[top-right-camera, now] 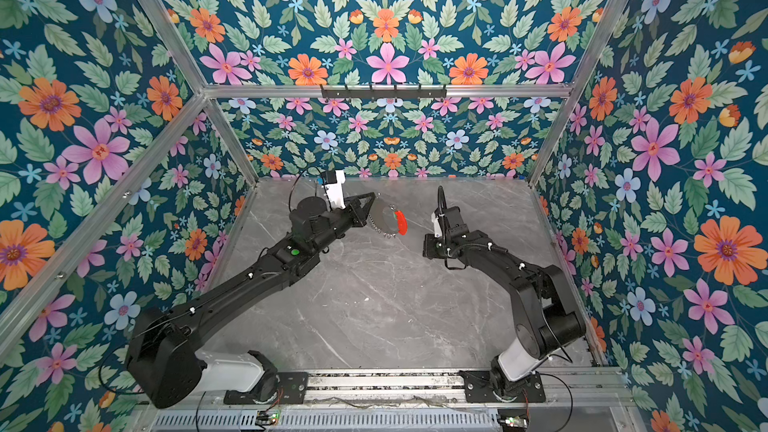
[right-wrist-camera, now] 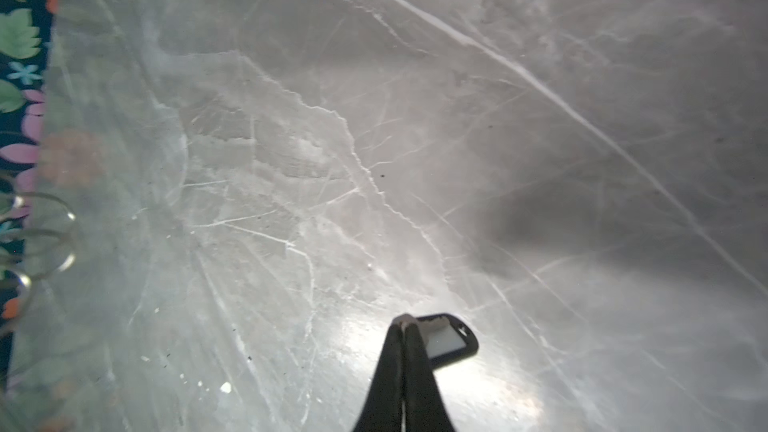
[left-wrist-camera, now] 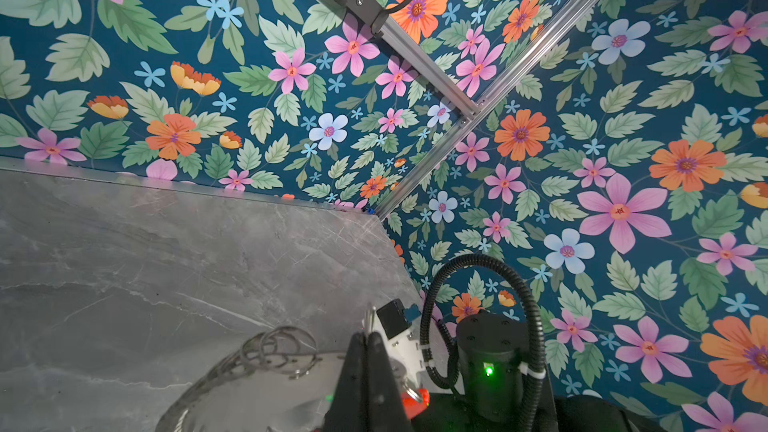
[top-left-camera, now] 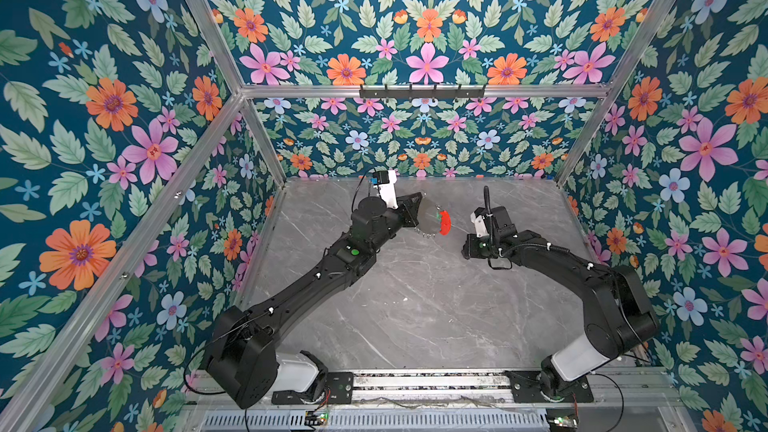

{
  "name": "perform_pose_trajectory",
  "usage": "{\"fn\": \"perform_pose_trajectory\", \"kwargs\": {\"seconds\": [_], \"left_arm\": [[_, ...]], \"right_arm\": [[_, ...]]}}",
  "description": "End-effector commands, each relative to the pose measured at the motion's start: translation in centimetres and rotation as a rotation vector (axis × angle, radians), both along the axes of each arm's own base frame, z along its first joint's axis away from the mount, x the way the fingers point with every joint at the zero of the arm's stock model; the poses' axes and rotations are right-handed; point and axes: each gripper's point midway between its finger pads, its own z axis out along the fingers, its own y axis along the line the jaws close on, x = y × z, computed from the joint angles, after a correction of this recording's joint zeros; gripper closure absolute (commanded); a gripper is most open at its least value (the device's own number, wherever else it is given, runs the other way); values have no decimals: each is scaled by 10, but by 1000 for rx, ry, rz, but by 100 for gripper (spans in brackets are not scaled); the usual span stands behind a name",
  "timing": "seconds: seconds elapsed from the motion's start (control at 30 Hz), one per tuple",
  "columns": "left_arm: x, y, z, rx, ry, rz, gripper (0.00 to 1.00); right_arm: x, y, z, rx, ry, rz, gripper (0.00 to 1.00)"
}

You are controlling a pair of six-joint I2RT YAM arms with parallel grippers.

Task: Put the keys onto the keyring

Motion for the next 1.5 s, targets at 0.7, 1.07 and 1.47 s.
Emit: {"fn": "perform_pose_trajectory", "kwargs": {"seconds": [0.7,1.07,1.47], "left_arm": [[1,-6,15,-33,-47,-26,100],[1,-5,15,-29,-50,-21,100],[1,-5,10,-25,-38,-21,100]], "right_arm": [[-56,-30,-22,-150,298,103,100],[17,-40,-79,-218,346,25,100],[22,-37,-67,-191,299,13,83]]}}
